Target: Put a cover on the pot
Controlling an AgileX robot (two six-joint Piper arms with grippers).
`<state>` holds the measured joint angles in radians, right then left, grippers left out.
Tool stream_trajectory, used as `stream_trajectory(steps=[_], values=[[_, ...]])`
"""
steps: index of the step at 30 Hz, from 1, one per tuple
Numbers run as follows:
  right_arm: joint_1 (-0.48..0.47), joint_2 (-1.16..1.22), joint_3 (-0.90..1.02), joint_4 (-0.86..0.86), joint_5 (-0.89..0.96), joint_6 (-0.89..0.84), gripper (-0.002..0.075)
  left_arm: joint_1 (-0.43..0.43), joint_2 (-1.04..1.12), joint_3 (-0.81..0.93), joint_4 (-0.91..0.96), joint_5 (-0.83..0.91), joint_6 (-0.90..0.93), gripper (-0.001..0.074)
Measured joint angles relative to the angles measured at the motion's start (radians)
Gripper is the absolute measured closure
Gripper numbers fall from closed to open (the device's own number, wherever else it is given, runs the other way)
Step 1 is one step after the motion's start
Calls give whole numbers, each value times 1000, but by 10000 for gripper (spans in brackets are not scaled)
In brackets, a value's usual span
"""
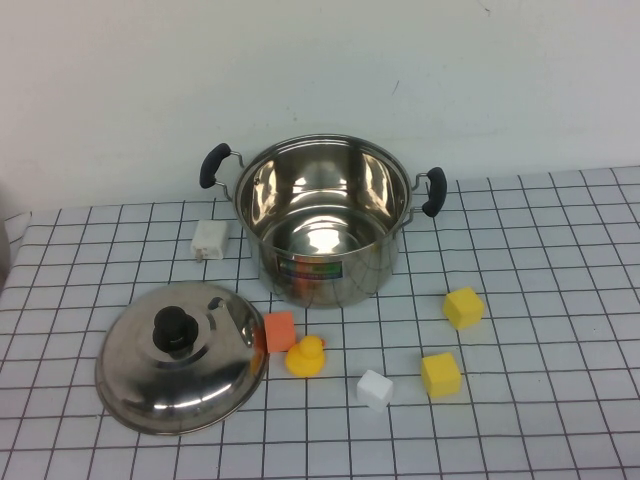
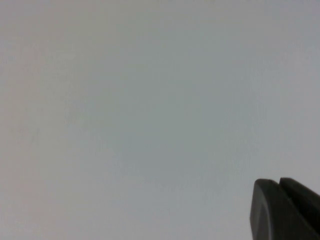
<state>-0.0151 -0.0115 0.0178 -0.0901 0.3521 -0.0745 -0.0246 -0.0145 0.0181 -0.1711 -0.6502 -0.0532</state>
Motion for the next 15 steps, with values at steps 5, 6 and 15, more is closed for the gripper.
stream_trajectory(steps=[5, 6, 15], values=[[0, 0, 0, 0, 0, 0, 717, 0, 0, -145, -2, 427, 68, 737], [0, 0, 0, 0, 0, 0, 717, 0, 8, -181, -2, 471, 85, 737], [0, 0, 0, 0, 0, 0, 717, 0, 290, -463, 0, 799, 131, 737]])
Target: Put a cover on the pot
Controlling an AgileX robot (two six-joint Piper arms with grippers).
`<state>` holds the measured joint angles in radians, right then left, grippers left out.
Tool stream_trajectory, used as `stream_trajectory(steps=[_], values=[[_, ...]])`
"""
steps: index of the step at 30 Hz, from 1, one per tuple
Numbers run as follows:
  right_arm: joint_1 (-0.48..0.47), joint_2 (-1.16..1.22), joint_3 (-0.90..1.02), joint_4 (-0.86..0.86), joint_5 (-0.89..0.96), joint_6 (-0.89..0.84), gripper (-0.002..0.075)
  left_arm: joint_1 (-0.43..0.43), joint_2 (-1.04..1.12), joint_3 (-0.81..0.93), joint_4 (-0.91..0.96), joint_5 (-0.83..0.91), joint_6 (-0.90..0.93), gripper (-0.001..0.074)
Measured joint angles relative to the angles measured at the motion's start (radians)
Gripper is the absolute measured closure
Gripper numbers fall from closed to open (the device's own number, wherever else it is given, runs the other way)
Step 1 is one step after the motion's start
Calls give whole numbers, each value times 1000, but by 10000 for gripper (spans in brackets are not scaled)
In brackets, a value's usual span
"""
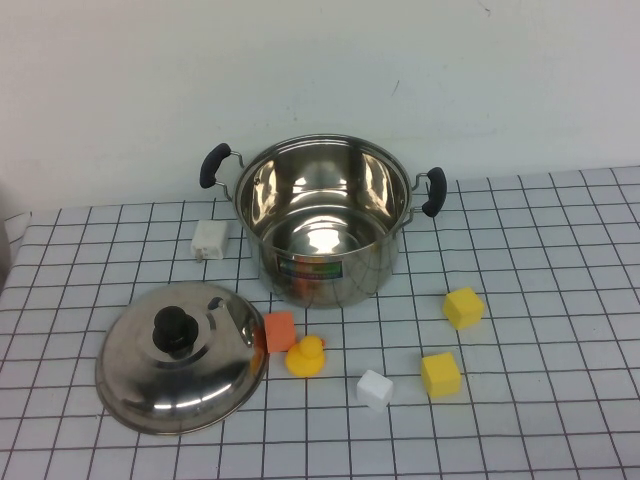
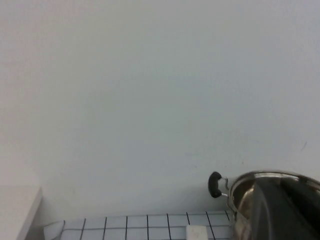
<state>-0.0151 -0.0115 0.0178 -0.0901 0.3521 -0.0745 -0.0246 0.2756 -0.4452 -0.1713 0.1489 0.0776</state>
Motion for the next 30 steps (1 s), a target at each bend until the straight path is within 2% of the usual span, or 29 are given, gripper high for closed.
stream_trajectory(steps=[3, 11, 21, 24, 30], values=[[0, 0, 0, 0, 0, 0, 717, 0, 120, -47, -16, -10, -17, 737], [0, 0, 0, 0, 0, 0, 717, 0, 398, -59, -24, -268, -31, 737], [0, 0, 0, 0, 0, 0, 717, -15, 748, -64, 48, -333, -122, 720], [0, 0, 0, 0, 0, 0, 717, -63, 820, -64, 64, -373, -135, 652], [0, 0, 0, 0, 0, 0, 717, -174, 942, -65, 93, -503, -134, 413]])
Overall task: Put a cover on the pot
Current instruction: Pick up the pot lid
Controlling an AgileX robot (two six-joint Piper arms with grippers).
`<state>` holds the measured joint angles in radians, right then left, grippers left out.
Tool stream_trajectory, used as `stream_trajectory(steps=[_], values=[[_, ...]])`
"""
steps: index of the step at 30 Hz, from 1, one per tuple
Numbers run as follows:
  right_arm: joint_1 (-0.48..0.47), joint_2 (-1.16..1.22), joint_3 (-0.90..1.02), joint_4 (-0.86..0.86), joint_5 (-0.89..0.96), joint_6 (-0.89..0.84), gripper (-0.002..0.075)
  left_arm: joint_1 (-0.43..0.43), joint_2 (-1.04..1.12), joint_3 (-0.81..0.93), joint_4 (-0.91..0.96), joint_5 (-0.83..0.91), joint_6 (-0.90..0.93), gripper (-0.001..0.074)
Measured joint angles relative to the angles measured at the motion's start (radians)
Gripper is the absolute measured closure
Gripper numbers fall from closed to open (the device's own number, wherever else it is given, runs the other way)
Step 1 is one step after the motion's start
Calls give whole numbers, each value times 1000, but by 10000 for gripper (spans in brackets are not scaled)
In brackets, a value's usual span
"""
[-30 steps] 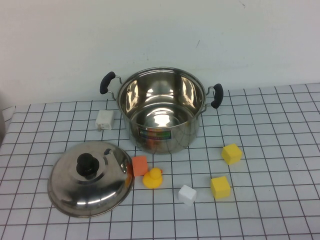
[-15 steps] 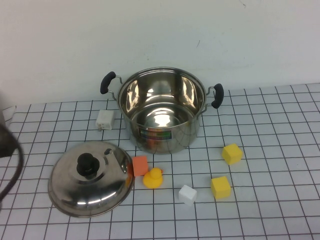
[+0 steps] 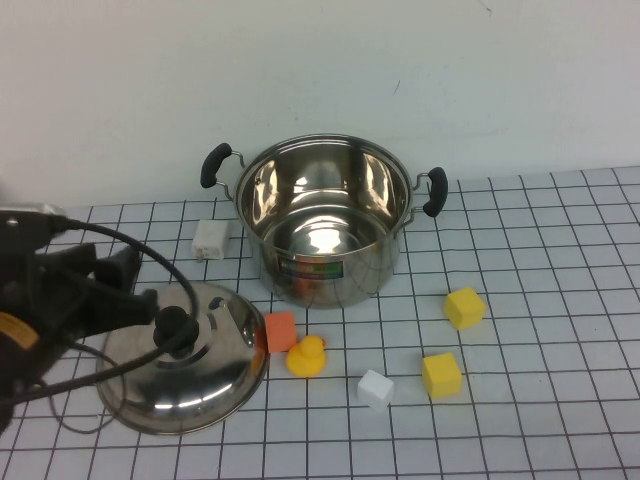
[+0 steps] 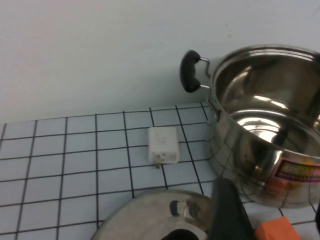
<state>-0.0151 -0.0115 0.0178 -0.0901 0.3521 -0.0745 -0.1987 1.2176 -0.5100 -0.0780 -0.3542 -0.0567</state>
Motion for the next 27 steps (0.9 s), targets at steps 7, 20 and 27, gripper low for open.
stream_trajectory(steps=[7, 20, 27], values=[[0, 0, 0, 0, 0, 0, 717, -16, 137, -2, -13, -63, -2, 276], [0, 0, 0, 0, 0, 0, 717, -16, 409, -8, -51, -430, 35, 265], [0, 0, 0, 0, 0, 0, 717, -16, 622, -10, -42, -709, 57, 265]])
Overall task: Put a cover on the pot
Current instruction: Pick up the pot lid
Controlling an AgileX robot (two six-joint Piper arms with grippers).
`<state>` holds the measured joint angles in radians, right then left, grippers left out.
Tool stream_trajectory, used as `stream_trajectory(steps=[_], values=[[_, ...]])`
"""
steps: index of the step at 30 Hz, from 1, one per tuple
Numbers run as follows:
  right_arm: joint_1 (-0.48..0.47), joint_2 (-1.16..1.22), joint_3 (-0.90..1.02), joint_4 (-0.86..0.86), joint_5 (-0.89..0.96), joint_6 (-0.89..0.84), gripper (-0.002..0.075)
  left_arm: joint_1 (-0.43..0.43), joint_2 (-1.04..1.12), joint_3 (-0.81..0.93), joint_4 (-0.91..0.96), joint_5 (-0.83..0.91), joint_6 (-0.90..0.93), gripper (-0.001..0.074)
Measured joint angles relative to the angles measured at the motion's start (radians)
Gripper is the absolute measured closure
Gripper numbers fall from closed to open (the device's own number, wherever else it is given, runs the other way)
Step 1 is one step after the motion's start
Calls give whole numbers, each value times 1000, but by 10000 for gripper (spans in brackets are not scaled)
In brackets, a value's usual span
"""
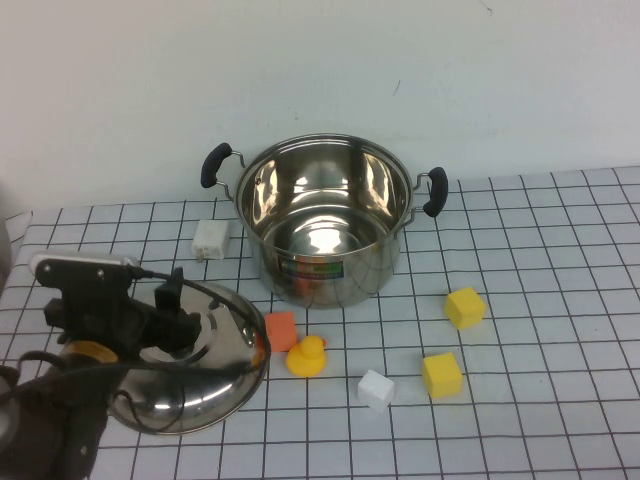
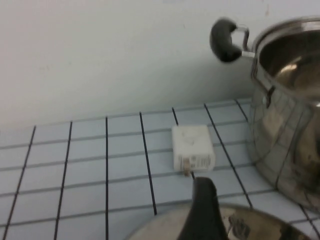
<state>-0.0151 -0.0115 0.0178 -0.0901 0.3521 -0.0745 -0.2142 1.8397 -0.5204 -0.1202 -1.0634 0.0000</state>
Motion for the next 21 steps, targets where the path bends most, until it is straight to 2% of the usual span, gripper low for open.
stream_trajectory(steps=[7, 13, 21], values=[[0, 0, 0, 0, 0, 0, 717, 0, 78, 14, 7, -62, 0, 265], [0, 0, 0, 0, 0, 0, 717, 0, 114, 60, 7, -80, -119, 265], [0, 0, 0, 0, 0, 0, 717, 0, 247, 49, 36, -80, -133, 265]])
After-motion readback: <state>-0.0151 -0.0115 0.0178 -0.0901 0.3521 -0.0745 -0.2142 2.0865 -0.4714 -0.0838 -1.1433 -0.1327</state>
